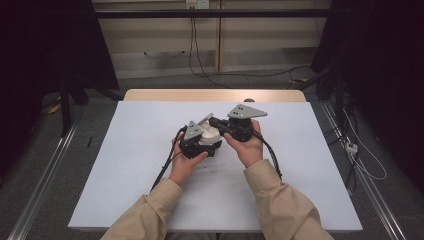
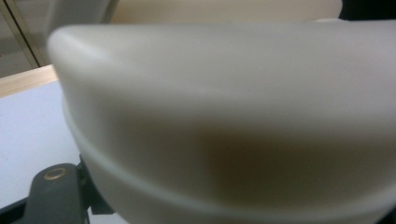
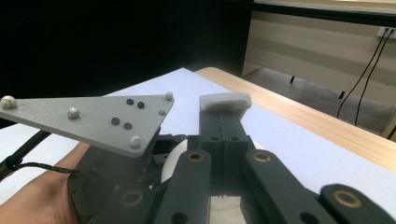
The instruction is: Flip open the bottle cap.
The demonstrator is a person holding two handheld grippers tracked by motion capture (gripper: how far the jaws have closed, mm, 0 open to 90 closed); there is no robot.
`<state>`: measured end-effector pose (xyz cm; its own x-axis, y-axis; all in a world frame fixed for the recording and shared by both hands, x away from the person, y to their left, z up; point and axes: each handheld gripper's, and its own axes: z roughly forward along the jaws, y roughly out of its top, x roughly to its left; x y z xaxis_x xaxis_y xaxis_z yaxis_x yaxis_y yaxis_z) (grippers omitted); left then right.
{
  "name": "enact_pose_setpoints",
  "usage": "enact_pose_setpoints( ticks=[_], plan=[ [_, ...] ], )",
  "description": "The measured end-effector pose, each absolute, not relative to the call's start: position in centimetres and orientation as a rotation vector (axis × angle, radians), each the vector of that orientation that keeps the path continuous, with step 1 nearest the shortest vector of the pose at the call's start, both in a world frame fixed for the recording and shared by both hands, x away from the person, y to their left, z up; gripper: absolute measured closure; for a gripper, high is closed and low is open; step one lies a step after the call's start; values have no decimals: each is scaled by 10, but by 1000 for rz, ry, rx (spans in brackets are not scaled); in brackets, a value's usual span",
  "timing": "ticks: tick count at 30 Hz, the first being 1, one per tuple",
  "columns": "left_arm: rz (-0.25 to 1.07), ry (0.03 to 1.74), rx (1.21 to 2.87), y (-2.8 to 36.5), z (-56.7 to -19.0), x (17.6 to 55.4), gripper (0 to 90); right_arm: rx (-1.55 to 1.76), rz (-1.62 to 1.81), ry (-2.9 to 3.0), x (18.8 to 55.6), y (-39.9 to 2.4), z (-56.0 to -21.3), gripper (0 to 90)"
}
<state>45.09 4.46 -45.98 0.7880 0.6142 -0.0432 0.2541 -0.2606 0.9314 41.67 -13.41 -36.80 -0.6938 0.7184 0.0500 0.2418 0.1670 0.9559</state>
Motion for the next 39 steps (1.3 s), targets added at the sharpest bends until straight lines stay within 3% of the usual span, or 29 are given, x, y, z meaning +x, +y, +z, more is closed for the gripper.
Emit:
enact_pose_setpoints(
  ticks=[39],
  plan=[
    [406, 660, 1853, 45, -460, 451, 184, 905, 1519, 2030, 434, -122, -363, 900]
  ],
)
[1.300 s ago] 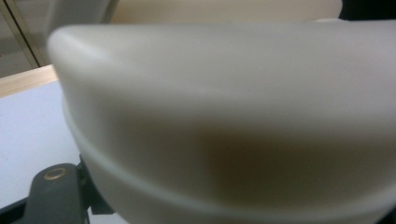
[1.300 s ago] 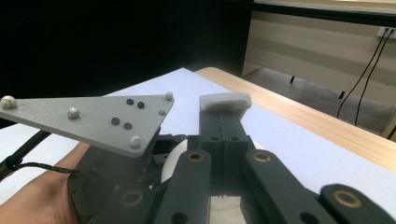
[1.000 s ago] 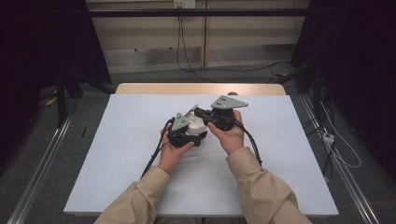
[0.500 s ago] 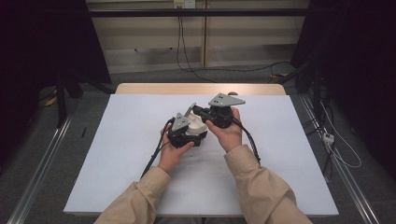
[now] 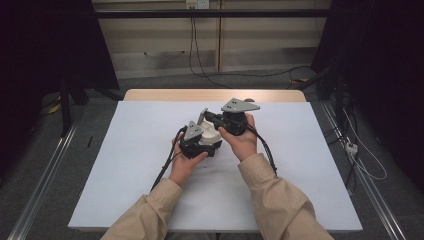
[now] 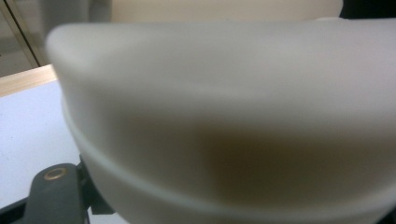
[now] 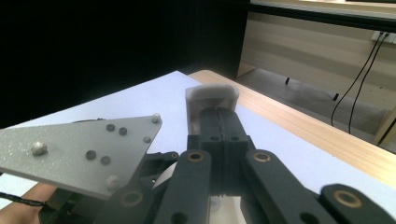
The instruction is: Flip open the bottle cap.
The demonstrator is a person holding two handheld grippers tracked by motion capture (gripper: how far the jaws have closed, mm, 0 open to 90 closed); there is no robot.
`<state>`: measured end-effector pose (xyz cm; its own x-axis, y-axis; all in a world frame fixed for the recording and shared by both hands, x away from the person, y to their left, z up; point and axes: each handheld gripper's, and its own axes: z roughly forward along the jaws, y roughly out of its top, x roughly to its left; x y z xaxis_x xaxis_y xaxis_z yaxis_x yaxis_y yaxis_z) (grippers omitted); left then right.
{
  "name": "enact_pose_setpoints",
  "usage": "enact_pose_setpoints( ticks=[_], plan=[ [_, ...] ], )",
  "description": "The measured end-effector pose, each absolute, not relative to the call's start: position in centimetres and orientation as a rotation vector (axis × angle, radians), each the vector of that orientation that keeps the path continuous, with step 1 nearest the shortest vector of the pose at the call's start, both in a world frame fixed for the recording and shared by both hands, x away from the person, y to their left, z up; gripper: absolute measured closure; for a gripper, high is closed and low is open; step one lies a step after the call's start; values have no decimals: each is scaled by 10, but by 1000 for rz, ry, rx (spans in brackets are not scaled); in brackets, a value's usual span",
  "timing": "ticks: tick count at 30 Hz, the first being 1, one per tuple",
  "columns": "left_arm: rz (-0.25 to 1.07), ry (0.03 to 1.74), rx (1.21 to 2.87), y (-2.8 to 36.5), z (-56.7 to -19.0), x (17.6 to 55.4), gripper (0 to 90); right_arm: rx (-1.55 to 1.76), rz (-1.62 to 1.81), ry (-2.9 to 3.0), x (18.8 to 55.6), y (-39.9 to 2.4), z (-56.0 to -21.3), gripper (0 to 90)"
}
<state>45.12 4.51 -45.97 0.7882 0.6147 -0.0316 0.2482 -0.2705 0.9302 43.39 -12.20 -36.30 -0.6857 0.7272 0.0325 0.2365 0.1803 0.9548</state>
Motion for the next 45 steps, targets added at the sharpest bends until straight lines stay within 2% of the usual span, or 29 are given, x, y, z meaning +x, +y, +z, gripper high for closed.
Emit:
enact_pose_setpoints(
  ticks=[45],
  plan=[
    [413, 661, 1856, 46, -460, 451, 185, 883, 1498, 2053, 447, -107, -366, 900]
  ],
)
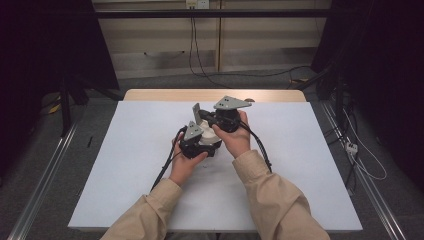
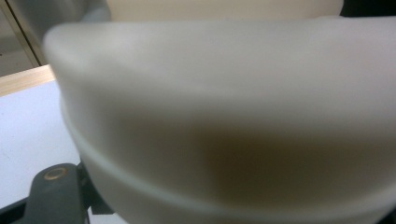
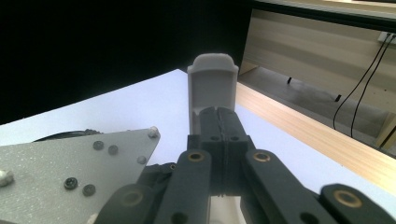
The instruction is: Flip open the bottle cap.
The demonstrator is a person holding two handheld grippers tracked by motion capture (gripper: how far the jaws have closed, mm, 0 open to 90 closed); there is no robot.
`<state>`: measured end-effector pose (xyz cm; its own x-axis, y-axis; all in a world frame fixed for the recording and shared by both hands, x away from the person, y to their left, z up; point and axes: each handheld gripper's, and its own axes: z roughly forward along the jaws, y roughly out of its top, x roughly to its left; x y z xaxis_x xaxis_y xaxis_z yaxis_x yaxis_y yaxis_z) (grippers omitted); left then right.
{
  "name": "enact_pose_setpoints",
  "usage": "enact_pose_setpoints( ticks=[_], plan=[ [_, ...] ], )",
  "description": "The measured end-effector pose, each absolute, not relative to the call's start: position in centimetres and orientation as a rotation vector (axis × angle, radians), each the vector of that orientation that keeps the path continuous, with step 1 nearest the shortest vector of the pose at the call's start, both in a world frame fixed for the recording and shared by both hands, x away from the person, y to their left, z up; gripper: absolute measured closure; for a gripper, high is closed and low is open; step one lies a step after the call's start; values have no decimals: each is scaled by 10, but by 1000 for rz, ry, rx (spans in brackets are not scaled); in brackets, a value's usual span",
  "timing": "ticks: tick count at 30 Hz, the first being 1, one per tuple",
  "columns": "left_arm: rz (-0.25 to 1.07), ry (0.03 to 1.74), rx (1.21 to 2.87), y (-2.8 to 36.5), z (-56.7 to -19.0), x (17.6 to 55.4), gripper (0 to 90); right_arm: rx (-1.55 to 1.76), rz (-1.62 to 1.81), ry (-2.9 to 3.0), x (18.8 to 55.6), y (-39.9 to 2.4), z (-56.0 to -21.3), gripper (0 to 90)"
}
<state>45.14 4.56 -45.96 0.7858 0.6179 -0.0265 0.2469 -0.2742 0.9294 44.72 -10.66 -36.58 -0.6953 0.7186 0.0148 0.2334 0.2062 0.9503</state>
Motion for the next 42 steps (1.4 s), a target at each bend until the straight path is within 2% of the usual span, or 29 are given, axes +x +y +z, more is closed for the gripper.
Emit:
enact_pose_setpoints(
  ticks=[42],
  plan=[
    [419, 669, 1858, 44, -460, 450, 187, 868, 1479, 2073, 458, -99, -371, 900]
  ],
)
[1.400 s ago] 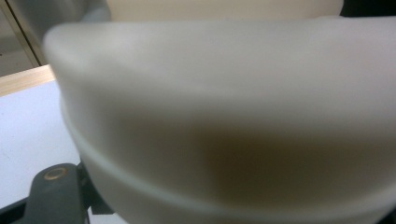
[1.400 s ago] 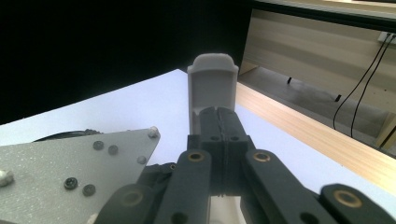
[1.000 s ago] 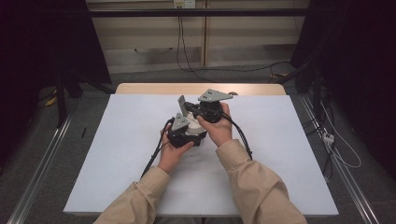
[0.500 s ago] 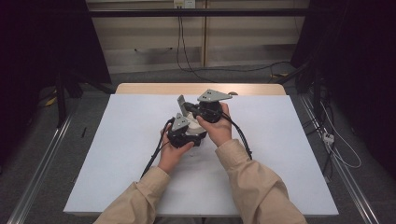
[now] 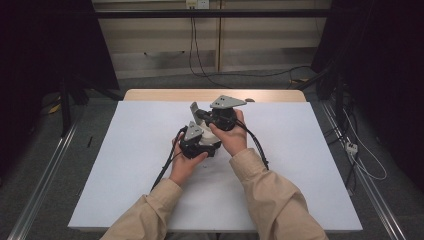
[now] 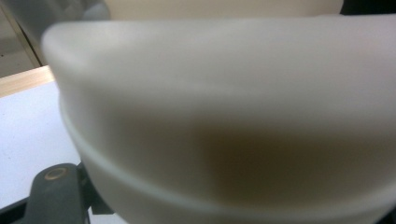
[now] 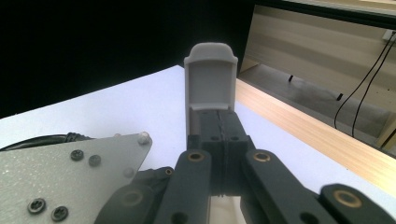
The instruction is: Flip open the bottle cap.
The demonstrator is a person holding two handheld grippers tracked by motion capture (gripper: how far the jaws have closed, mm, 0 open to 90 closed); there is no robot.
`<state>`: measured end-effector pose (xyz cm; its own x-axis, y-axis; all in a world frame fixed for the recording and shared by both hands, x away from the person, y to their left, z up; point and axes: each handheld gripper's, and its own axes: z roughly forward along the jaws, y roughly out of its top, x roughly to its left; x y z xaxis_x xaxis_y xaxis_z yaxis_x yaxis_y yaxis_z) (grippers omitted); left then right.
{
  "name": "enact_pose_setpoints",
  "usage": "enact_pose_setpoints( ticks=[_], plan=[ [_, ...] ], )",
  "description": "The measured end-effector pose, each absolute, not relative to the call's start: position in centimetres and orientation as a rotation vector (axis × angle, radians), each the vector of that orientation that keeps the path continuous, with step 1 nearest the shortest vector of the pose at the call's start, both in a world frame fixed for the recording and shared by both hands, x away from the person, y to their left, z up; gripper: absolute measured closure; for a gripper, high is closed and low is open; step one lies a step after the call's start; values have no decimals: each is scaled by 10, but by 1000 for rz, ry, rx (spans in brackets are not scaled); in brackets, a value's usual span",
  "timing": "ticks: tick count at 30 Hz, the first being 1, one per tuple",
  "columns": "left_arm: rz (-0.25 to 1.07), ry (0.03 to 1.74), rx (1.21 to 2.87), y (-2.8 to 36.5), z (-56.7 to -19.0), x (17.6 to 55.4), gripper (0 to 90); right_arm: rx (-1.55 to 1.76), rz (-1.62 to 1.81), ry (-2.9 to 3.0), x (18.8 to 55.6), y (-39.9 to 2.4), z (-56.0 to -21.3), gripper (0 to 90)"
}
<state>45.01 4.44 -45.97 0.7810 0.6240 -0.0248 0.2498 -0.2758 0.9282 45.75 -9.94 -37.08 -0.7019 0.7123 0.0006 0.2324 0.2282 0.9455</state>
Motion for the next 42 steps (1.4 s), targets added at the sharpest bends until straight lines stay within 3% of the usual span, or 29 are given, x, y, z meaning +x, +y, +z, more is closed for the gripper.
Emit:
enact_pose_setpoints(
  ticks=[42],
  plan=[
    [434, 663, 1861, 44, -460, 450, 187, 870, 1479, 2097, 468, -91, -375, 900]
  ],
)
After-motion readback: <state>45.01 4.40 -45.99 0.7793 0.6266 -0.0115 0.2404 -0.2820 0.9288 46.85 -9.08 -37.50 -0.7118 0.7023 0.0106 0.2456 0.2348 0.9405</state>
